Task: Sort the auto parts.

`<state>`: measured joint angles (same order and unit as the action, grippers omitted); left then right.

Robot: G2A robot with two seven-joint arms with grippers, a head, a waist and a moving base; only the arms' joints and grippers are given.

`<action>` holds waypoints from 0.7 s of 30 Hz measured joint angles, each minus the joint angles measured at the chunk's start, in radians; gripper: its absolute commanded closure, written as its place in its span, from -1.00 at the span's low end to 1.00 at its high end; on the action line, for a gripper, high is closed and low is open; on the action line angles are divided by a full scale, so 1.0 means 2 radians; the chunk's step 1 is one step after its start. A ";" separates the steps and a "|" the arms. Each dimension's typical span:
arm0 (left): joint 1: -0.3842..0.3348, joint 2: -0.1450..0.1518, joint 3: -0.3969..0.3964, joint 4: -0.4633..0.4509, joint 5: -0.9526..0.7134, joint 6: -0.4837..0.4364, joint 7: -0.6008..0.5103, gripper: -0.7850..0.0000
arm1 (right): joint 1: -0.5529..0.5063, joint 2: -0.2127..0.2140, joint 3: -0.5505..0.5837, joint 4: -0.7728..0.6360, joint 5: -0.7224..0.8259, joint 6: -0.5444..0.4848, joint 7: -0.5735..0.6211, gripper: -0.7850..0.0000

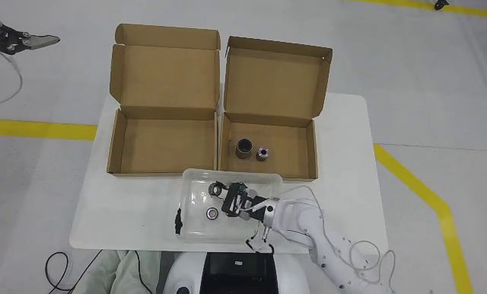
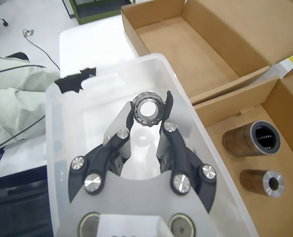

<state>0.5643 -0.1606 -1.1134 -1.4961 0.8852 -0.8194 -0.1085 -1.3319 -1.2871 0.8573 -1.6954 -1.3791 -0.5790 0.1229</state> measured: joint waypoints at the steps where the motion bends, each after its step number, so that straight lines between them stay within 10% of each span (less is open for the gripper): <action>1: 0.000 0.000 0.000 0.000 0.000 0.000 0.000 -1.00 | 0.002 0.000 0.001 0.001 0.003 -0.003 -0.012 1.00; 21: 0.000 0.000 0.000 0.000 0.000 0.000 0.000 -1.00 | 0.062 -0.005 0.012 -0.075 0.053 -0.035 -0.123 1.00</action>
<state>0.5643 -0.1606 -1.1134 -1.4961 0.8852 -0.8194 -0.1085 -1.2078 -1.2980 0.8816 -1.8449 -1.2727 -0.6492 -0.1226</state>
